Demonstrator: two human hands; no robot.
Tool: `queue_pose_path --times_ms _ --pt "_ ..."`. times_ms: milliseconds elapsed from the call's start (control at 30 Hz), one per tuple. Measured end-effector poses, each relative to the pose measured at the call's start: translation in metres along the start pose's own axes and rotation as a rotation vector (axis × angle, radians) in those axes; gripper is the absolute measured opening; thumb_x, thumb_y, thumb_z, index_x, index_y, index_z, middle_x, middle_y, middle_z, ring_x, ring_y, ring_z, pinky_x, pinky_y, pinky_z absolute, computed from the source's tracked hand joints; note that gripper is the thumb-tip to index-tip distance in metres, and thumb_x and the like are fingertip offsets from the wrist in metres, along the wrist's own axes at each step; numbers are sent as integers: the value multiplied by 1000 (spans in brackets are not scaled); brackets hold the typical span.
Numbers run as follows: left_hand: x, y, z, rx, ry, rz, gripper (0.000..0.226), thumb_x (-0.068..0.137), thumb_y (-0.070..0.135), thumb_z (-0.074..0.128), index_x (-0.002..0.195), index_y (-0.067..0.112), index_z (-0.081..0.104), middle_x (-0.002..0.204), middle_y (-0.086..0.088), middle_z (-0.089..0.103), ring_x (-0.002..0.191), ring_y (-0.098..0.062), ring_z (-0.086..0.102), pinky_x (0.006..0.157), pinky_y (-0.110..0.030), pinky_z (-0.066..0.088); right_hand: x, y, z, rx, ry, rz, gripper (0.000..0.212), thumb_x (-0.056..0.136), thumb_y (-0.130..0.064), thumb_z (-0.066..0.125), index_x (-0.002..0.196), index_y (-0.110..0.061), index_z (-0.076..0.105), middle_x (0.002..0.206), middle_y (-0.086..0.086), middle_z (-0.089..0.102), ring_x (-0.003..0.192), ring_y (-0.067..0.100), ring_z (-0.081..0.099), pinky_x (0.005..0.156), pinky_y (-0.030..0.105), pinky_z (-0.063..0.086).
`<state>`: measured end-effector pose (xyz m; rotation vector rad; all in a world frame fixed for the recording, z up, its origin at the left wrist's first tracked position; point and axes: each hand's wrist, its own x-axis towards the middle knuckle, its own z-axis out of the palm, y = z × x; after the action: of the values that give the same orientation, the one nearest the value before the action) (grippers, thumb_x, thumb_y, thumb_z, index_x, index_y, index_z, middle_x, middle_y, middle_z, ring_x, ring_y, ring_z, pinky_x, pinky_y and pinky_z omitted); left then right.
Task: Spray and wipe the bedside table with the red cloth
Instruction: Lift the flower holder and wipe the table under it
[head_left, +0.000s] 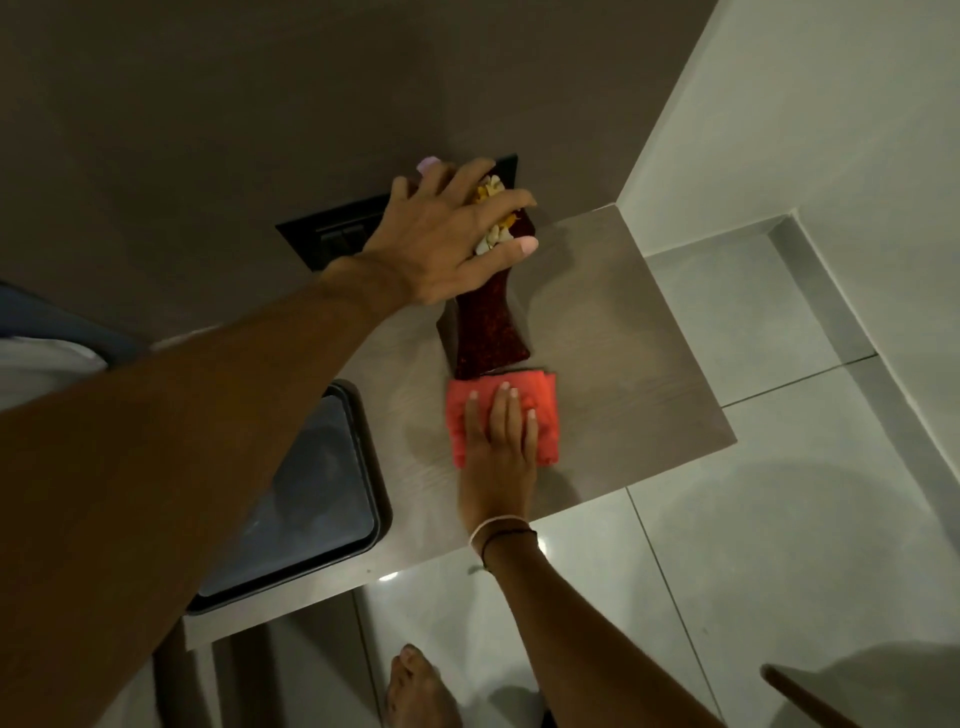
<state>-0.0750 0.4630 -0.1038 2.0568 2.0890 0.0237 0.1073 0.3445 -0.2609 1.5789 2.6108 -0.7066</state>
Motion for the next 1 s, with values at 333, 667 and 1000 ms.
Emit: queue_pose_path --times_ms 333,667,1000 --pt "-16 17 9 61 -2 -20 74 91 75 22 157 42 29 170 -13 20 152 -41 24 116 -67 28 -24 10 -53 950 -302 21 29 97 -4 57 113 -19 76 118 -3 74 119 8 62 109 27 45" --pt "-75 46 18 -223 374 -194 78 95 65 40 159 21 37 166 -18 33 156 -32 29 128 -54 20 -42 41 -114 1761 -474 551 38 73 -10 51 104 -3 70 98 18 76 85 33 74 75 46 59" --pt "-250 32 83 -1603 183 -1136 37 92 20 72 126 6 67 124 -19 74 114 -36 70 94 -48 60 -9 -67 -60 1338 -551 323 25 89 7 62 104 -11 69 106 18 70 97 33 67 90 46 56"
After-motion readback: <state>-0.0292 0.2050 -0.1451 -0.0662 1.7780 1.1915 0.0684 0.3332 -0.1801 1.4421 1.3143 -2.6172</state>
